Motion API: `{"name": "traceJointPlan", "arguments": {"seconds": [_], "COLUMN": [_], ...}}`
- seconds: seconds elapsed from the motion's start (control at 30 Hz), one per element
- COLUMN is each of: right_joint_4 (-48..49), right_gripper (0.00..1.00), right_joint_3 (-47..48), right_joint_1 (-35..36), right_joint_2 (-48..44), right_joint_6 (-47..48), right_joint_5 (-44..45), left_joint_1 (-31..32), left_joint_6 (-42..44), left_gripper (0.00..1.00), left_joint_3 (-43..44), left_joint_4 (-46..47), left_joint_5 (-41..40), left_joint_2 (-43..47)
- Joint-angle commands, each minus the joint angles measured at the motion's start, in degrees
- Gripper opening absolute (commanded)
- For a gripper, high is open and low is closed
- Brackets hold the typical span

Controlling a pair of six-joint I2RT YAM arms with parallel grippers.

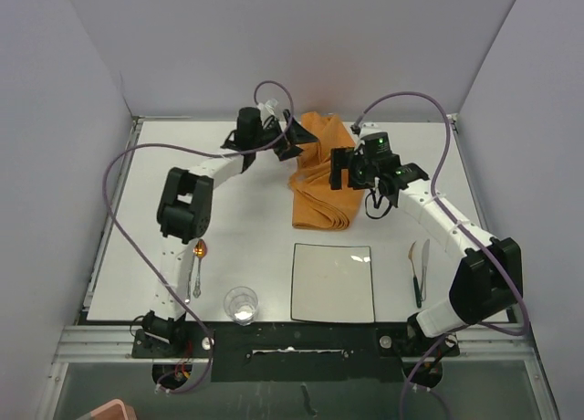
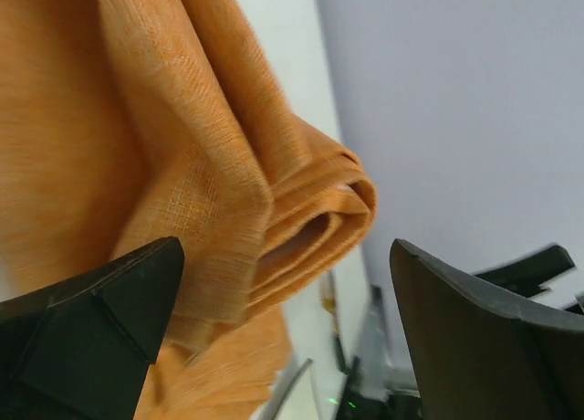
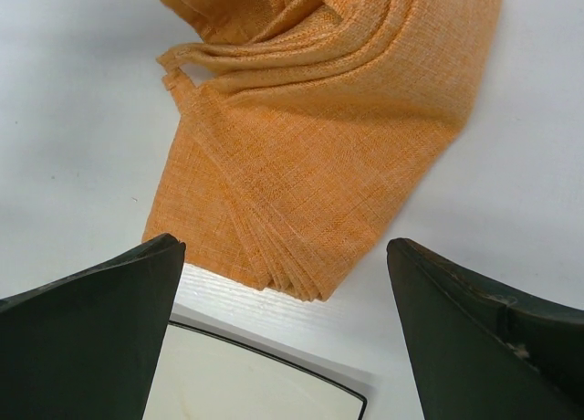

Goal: Set the dinner table for one person
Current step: Flatten out the napkin at the center of the board.

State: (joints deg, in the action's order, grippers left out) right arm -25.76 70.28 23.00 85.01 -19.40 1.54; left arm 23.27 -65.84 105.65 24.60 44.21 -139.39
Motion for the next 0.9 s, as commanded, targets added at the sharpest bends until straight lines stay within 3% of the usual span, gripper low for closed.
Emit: {"name": "traceJointPlan", "arguments": {"seconds": [0.0, 0.07, 0.23, 0.57, 0.7, 0.87], "right_joint_4": [1.9, 1.5, 1.7, 1.6, 1.5, 1.5], "right_gripper": [0.99, 0.99, 0.99, 0.99, 0.99, 0.99], "right_joint_3": [3.1, 3.9, 4.9, 5.5, 5.3, 5.0], "right_joint_1": [1.0, 1.3, 1.8, 1.9, 1.9, 1.8], "right_joint_2": [1.7, 2.3, 2.8, 2.3, 1.5, 1.1], "right_joint_6": [2.2, 2.3, 2.6, 4.2, 4.7, 5.4], "right_joint_5": [-1.5, -1.7, -2.2, -2.8, -2.4, -1.4], "left_joint_1": [-5.4, -5.8, -8.1, -7.8, -8.3, -9.8], "left_joint_6": [33.3, 37.9, 33.9, 30.6, 26.2, 14.0], "left_gripper": [0.98, 0.98, 0.98, 0.98, 0.98, 0.95], "left_joint_3": [2.7, 2.7, -9.5, -9.6, -13.1, -23.2], "left_joint_4": [-36.5, -45.0, -36.4, -31.3, -24.8, -5.6], "left_joint_5": [-13.9, -18.0, -17.0, -12.8, -9.0, -1.5], "left_joint_2": [18.2, 18.2, 19.7, 10.6, 8.2, 7.3]}}
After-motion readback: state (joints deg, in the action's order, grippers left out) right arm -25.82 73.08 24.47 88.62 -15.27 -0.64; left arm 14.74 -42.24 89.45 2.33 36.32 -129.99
